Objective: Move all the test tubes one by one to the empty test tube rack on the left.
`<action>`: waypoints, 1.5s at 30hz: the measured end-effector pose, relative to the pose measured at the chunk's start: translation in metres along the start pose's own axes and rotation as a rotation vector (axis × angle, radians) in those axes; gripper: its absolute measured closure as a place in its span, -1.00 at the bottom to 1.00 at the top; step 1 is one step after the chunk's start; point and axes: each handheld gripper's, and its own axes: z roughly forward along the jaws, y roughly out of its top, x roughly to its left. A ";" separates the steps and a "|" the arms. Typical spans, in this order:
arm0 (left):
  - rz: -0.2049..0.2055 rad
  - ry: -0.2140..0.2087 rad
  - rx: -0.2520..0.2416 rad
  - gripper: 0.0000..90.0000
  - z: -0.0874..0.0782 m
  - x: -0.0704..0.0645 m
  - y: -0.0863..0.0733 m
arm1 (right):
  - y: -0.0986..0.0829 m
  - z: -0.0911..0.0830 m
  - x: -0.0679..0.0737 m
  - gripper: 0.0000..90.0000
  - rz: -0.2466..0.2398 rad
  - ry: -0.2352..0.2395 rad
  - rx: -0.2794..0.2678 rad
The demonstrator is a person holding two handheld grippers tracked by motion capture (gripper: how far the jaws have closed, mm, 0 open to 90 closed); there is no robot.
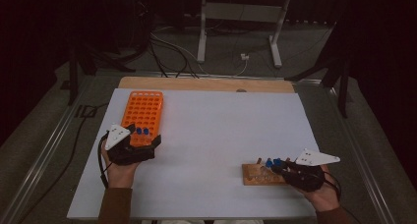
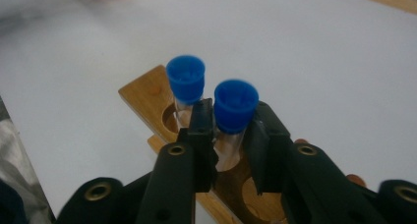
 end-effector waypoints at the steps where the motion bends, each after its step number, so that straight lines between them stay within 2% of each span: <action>1: -0.002 -0.001 0.000 -0.98 0.000 0.000 0.000 | 0.000 0.000 0.000 0.68 0.002 0.003 -0.006; 11: -0.008 -0.003 -0.005 -0.98 -0.001 0.002 0.001 | 0.001 -0.001 0.000 0.71 -0.004 0.010 -0.002; 23: -0.006 -0.001 -0.012 -0.98 -0.002 0.002 0.001 | 0.011 -0.014 0.001 0.71 0.003 0.010 -0.028; 26: -0.003 0.001 -0.012 -0.98 -0.002 0.002 0.001 | 0.013 -0.017 -0.002 0.71 0.018 0.008 -0.033; 45: 0.001 0.006 -0.015 -0.98 -0.002 0.001 0.001 | 0.039 -0.046 -0.012 0.71 0.042 0.047 -0.089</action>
